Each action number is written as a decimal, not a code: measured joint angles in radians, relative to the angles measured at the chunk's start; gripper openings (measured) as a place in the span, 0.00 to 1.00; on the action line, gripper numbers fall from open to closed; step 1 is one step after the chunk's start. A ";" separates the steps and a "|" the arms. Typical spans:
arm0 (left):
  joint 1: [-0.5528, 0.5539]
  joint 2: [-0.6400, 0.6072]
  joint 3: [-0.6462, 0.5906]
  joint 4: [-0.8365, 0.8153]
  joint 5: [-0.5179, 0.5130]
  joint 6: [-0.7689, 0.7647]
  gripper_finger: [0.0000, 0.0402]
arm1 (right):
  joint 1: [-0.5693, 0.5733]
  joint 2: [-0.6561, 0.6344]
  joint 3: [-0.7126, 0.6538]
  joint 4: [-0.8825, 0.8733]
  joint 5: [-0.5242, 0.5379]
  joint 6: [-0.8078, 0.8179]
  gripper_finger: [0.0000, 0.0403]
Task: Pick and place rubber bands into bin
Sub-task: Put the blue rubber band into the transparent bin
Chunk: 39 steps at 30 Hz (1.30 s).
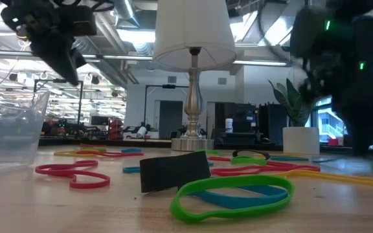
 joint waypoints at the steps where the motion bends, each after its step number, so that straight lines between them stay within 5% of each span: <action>1: -0.003 0.000 -0.008 0.000 -0.001 -0.015 0.01 | 0.013 0.001 0.016 -0.016 0.011 -0.001 0.01; 17: -0.028 -0.001 -0.092 0.030 -0.060 -0.034 0.00 | 0.126 0.070 0.492 0.101 0.358 -0.282 0.00; 29: -0.028 -0.001 -0.092 0.070 -0.076 -0.025 0.00 | 0.112 0.554 1.014 0.421 0.351 -0.694 0.00; 39: -0.028 -0.001 -0.092 0.078 -0.078 -0.025 0.00 | 0.092 0.886 1.359 0.621 0.158 -0.788 0.00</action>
